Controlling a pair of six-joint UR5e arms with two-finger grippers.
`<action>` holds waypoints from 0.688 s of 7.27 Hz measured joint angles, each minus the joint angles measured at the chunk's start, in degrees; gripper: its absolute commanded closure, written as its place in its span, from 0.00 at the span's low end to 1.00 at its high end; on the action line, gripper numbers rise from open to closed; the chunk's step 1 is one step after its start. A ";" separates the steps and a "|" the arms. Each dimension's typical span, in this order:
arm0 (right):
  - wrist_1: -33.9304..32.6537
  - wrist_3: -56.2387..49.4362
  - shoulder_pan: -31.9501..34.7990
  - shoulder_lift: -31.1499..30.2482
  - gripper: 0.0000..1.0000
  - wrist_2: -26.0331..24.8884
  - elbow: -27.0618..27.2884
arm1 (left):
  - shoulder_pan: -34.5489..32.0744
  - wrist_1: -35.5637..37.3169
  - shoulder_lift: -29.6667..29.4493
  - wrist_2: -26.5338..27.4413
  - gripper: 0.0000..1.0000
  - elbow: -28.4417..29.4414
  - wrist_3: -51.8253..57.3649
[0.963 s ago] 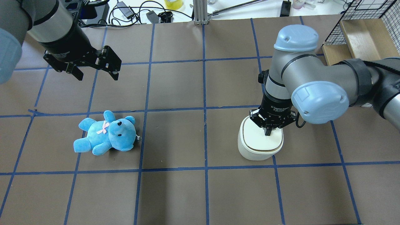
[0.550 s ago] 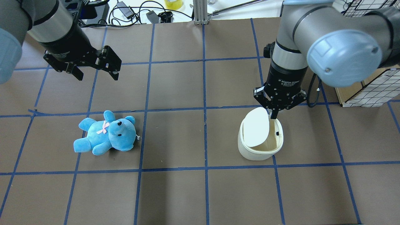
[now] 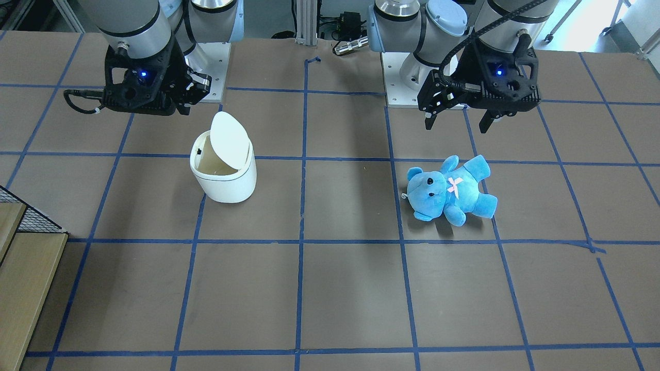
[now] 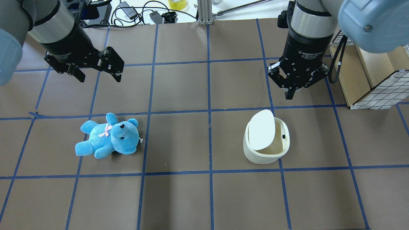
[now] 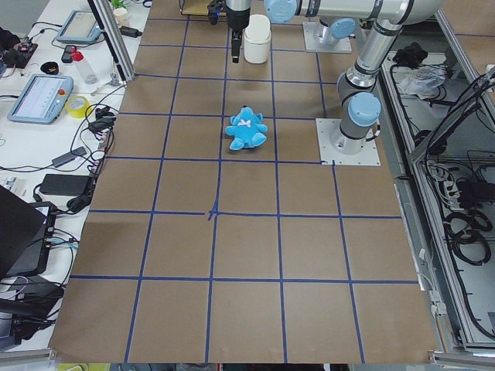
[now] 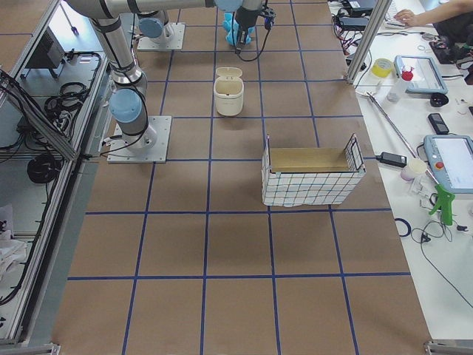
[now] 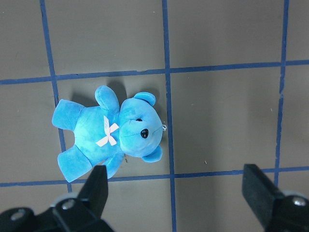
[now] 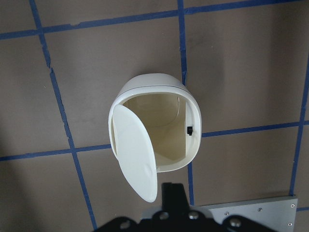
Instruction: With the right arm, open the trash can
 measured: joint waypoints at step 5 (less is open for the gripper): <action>-5.34 -5.29 -5.65 -0.04 1.00 0.06 -3.25 | 0.00 0.00 0.00 0.00 0.00 0.00 0.00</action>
